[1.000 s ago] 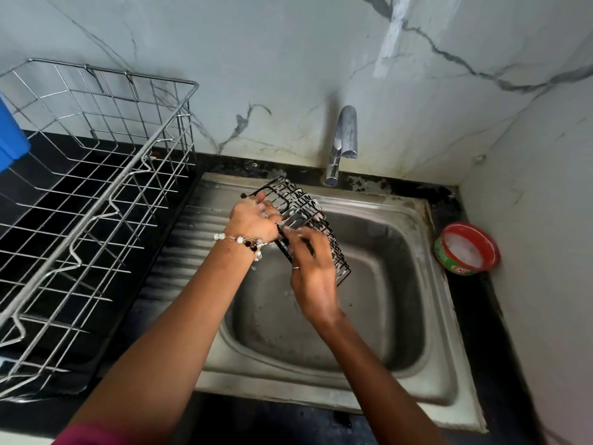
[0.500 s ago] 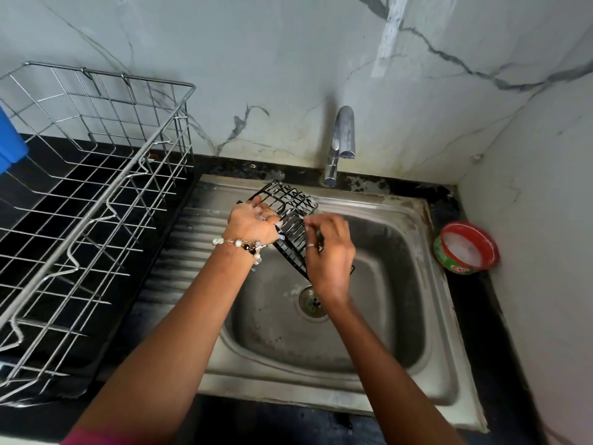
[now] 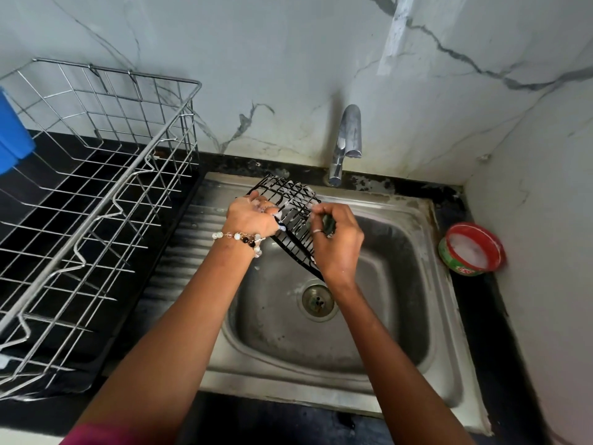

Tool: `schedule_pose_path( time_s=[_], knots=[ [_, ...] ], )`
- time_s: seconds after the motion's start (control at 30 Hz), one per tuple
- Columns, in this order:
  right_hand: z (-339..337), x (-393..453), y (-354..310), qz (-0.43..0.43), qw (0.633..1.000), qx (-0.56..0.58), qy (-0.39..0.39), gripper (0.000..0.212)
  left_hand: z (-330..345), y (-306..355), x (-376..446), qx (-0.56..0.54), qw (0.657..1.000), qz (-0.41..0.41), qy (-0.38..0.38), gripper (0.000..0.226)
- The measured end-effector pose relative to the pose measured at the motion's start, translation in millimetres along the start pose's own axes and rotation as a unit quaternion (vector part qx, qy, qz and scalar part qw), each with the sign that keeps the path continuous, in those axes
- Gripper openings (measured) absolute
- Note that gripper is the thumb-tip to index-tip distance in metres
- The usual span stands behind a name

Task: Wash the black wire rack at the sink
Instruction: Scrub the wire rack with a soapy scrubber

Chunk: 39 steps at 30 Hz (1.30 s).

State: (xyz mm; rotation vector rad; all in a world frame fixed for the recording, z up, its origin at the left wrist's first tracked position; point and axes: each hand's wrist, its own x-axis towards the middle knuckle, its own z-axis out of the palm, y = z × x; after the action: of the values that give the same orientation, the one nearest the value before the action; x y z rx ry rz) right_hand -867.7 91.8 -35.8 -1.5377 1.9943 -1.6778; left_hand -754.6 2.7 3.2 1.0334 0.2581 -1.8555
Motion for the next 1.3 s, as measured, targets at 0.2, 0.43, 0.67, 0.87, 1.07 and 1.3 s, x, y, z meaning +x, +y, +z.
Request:
schedule_pose_path(
  time_s=[0.2, 0.43, 0.67, 0.87, 1.07, 1.3],
  knots=[
    [-20, -9, 51, 0.101, 0.984, -0.083, -0.122, 0.042, 2, 10, -8, -0.004, 1.000, -0.012, -0.006, 0.039],
    [-42, 13, 58, 0.136, 0.923, -0.068, -0.354, 0.050, 4, 18, -9, 0.008, 0.999, -0.039, 0.001, 0.045],
    [-52, 13, 64, 0.107, 0.932, 0.006, -0.346, 0.025, 5, 27, -1, 0.063, 0.996, -0.004, 0.064, 0.034],
    [-60, 11, 61, 0.206, 0.903, 0.172, -0.336, 0.028, -3, 24, -13, 0.341, 0.937, 0.074, -0.003, 0.026],
    [-63, 11, 60, 0.203, 0.905, 0.235, -0.290, 0.026, 0, 30, 15, 0.136, 0.990, -0.037, -0.026, 0.024],
    [-64, 21, 64, 0.292, 0.882, 0.297, -0.221, 0.026, -38, -4, 5, 0.428, 0.891, -0.038, -0.150, 0.054]
  ],
)
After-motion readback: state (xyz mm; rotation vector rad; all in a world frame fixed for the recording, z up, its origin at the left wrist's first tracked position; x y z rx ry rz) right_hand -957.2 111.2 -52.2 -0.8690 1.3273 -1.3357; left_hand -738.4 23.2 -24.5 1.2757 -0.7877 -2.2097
